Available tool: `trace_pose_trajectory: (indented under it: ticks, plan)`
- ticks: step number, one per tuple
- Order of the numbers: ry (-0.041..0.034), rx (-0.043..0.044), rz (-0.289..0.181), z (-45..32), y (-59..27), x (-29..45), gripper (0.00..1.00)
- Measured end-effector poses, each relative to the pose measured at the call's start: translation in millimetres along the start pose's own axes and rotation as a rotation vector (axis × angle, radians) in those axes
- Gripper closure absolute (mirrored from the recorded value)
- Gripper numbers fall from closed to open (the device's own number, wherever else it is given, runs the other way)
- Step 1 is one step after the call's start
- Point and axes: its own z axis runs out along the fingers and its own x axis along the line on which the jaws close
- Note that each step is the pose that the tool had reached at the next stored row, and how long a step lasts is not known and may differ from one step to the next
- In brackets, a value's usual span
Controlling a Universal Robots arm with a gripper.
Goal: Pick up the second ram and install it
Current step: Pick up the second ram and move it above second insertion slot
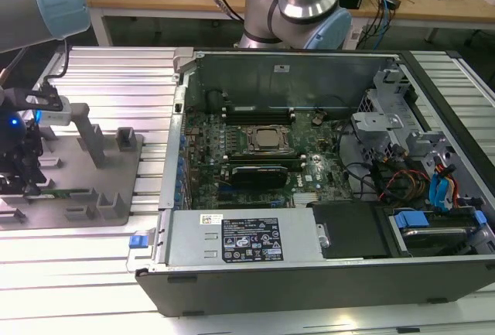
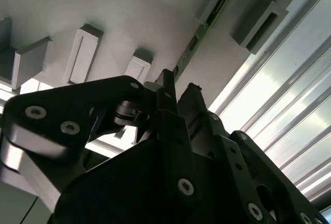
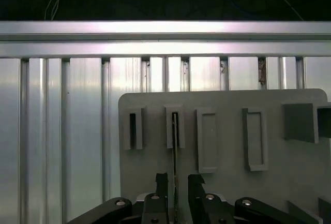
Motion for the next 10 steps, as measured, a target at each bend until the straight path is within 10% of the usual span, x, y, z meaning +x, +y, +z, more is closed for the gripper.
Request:
trace_pose_trajectory:
  ticks: [10]
  plan:
    - [0.0104,-0.0006,-0.054,14.2,4.6,-2.8,0.72]
